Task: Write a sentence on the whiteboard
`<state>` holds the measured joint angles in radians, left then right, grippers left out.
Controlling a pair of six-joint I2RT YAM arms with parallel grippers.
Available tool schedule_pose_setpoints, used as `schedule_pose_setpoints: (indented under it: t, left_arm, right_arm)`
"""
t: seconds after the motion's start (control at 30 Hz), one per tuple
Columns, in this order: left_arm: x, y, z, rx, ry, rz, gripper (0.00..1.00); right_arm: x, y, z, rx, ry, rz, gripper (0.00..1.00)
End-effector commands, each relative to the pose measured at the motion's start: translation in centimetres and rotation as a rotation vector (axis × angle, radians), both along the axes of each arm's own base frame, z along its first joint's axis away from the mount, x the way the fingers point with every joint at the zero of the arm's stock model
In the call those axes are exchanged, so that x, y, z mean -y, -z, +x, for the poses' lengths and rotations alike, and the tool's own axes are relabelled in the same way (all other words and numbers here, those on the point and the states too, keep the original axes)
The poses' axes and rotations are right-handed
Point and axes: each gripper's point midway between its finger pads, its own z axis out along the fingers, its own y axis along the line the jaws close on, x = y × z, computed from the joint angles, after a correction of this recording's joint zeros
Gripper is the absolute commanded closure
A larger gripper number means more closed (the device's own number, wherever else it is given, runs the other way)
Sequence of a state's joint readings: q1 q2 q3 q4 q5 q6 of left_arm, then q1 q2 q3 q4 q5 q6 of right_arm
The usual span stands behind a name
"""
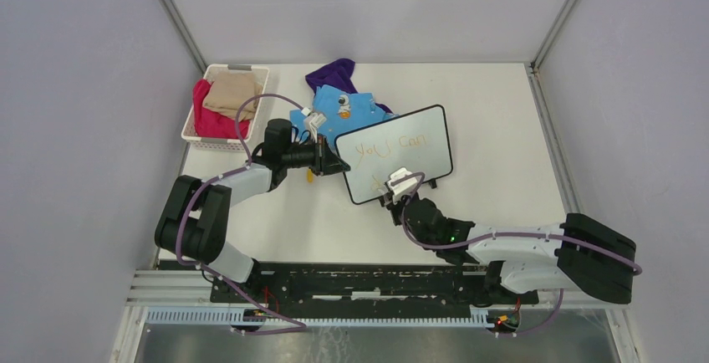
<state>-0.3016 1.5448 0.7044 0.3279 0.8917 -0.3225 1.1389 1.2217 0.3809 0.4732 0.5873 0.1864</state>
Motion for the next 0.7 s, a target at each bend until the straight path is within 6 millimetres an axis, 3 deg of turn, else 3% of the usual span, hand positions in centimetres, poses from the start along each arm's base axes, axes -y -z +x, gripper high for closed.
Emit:
schedule_pose_setpoints:
  t: [0.0, 0.3, 0.67]
  left_arm:
    - [-0.6, 2.2, -0.2, -0.049, -0.024, 0.070, 0.98]
    - [-0.6, 2.2, -0.2, -0.050, -0.025, 0.070, 0.98]
    - [-0.6, 2.2, -0.2, -0.051, -0.024, 0.071, 0.98]
  right_arm:
    - [1.4, -2.2, 2.1, 0.054, 0.102, 0.007, 1.00]
    - [1.0, -4.2, 1.1, 0.087, 0.024, 0.104, 1.00]
    - [0.7, -4.8, 2.0, 0.093, 0.038, 0.085, 1.00]
